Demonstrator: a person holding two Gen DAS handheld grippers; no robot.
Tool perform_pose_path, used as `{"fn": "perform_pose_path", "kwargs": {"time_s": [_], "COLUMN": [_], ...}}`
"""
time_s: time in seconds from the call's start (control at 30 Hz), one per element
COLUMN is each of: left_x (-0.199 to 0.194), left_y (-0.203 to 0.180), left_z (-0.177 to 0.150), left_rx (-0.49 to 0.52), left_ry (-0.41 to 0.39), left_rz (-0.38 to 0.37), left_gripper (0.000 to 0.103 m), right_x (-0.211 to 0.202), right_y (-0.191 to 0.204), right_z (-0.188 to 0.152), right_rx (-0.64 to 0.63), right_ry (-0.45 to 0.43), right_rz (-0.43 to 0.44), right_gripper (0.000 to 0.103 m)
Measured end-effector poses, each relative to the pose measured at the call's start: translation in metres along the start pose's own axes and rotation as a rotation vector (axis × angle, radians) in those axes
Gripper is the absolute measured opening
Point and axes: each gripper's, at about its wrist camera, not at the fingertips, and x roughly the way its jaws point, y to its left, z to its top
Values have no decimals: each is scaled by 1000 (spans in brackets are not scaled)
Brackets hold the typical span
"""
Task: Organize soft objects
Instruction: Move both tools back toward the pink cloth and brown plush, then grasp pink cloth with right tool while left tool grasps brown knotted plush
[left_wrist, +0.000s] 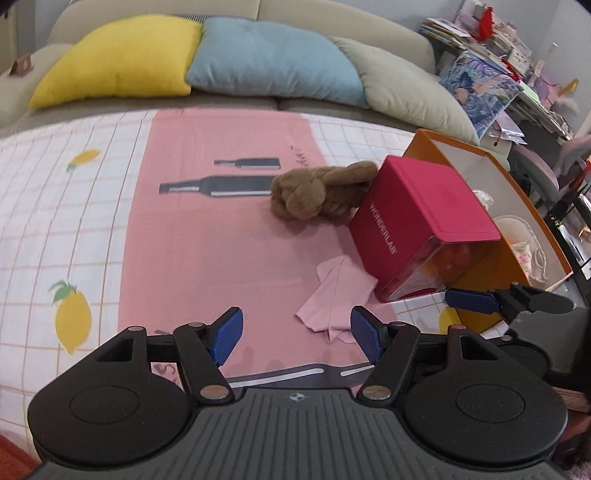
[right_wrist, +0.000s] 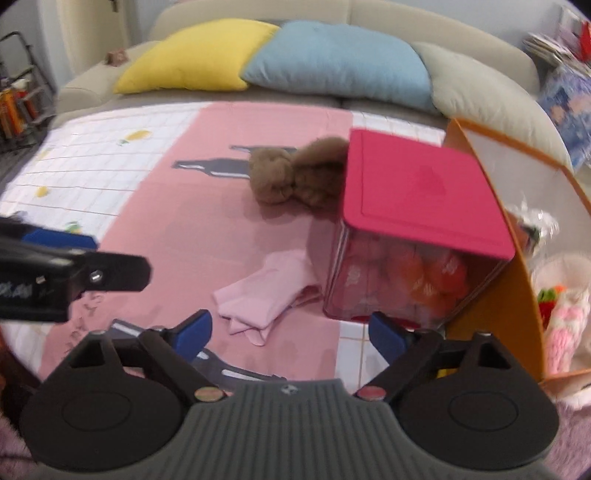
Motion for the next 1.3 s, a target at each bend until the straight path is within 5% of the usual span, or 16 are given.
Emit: {"fn": "perform_pose_path", "kwargs": {"time_s": [0.2,0.33,0.9,1.0,1.17,1.3], "left_x": [18,25,41,42,46,49], "left_y": [13,23,38,39,37,36], "left_z": [1,5,4,5,6,3], "left_rx": [-51,-92,-129,-131,-117,-110], "left_ry": [48,60,108,108,119,133], "left_rz": [35,43,49,46,45,46], "left_gripper": [78,78,78,78,78,77], "right_x": [26,36,74,74,72,75], "right_y": [-1,13,39,42,38,35], "right_z": [5,10,5,7,10,14], "right_rx": [116,93,52,18,16,-7], "right_ry": [74,81,0,-15,-20,-13], "right_rz": [7,36,-51,-45,-7,6], "right_gripper": [90,74,73,61,21,6]}}
